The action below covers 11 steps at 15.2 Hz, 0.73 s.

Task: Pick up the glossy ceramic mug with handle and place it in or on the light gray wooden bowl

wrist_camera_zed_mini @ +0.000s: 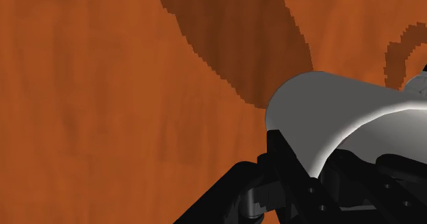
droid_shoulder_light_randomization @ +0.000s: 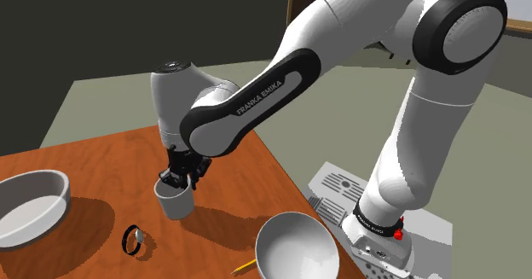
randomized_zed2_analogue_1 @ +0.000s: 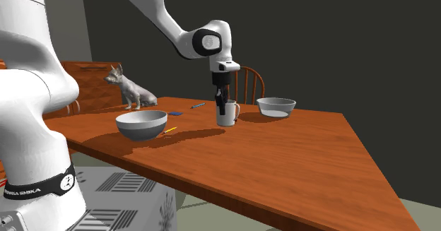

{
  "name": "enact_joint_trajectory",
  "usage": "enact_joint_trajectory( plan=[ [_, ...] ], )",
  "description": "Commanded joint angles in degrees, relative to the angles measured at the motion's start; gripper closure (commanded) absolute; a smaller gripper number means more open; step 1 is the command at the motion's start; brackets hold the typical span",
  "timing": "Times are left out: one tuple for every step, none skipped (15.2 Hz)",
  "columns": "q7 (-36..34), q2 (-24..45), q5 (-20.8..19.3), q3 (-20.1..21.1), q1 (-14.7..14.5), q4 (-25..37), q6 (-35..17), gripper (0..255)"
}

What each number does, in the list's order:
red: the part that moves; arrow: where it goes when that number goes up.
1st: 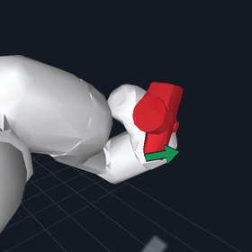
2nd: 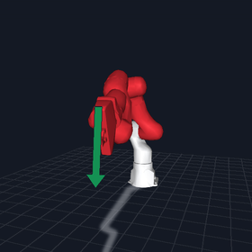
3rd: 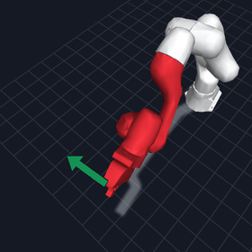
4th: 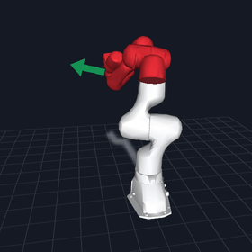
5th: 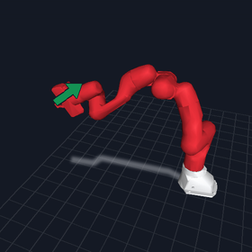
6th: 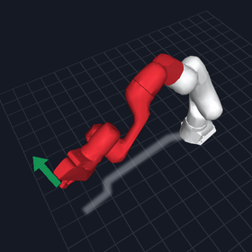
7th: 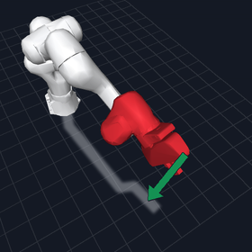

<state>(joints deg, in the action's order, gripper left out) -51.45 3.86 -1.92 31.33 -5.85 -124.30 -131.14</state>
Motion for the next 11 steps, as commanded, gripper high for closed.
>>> enact_joint_trajectory(
  plan=[
    [0.37, -0.93, 0.67, 0.09, 0.04, 0.77, 1.56, 255],
    [0.58, -1.37, 0.97, 0.10, 0.08, 1.14, 2.29, 255],
    [0.78, -1.79, 1.27, 0.11, 0.12, 1.52, 3.03, 255],
    [0.97, -2.20, 1.54, 0.10, 0.15, 1.91, 3.78, 255],
    [1.15, -2.59, 1.81, 0.10, 0.18, 2.32, 4.52, 255],
    [1.33, -2.98, 2.06, 0.08, 0.21, 2.74, 5.26, 255],
    [1.49, -3.35, 2.29, 0.07, 0.24, 3.17, 6.01, 255],
    [1.64, -3.70, 2.52, 0.05, 0.26, 3.61, 6.76, 255],
    [1.79, -4.04, 2.73, 0.03, 0.29, 4.07, 7.51, 255],
    [1.93, -4.37, 2.93, 0.00, 0.31, 4.53, 8.26, 255],
    [2.06, -4.68, 3.11, -0.03, 0.33, 5.01, 9.01, 255]
  ],
)
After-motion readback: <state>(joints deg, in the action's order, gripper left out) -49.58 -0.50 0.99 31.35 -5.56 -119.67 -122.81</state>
